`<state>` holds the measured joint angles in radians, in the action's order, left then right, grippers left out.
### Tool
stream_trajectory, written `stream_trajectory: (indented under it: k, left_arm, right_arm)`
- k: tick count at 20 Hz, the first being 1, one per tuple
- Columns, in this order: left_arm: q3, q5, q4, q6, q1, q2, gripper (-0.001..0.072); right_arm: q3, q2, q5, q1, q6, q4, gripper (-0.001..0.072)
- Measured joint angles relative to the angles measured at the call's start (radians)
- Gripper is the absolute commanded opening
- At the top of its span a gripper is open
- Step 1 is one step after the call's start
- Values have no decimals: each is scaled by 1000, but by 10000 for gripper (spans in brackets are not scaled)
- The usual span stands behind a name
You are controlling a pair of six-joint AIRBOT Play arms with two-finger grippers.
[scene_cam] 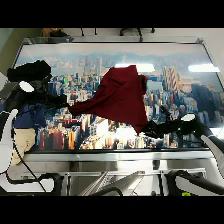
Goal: Fold the shirts.
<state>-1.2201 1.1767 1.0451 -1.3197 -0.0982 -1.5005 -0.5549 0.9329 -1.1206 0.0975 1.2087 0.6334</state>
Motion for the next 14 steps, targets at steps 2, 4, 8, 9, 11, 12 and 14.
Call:
stream_trajectory:
  k: [2, 4, 8, 9, 11, 12, 14]
  left_arm:
    - [0, 2, 0, 4, 0, -2, 13]
    - [0, 1, 0, 8, 0, -2, 13]
    - [0, 0, 0, 10, 0, -2, 13]
    - [0, 0, 0, 11, 0, -2, 13]
    - [0, -2, 0, 11, 0, -2, 13]
    - [0, -2, 0, 11, 0, -2, 13]
    - [0, -1, 0, 11, -1, -1, 13]
  right_arm:
    - [7, 8, 38, -11, 9, 19, 387]
    - [10, 27, 82, -33, 14, 17, 364]
    - [11, 76, 164, -97, -35, -75, 230]
    - [11, 86, 198, -107, -55, -93, 52]
    - [3, 96, 245, -116, -91, -116, 17]
    - [-5, 95, 262, -117, -104, -127, 17]
    - [-28, 79, 289, -116, -118, -103, 17]
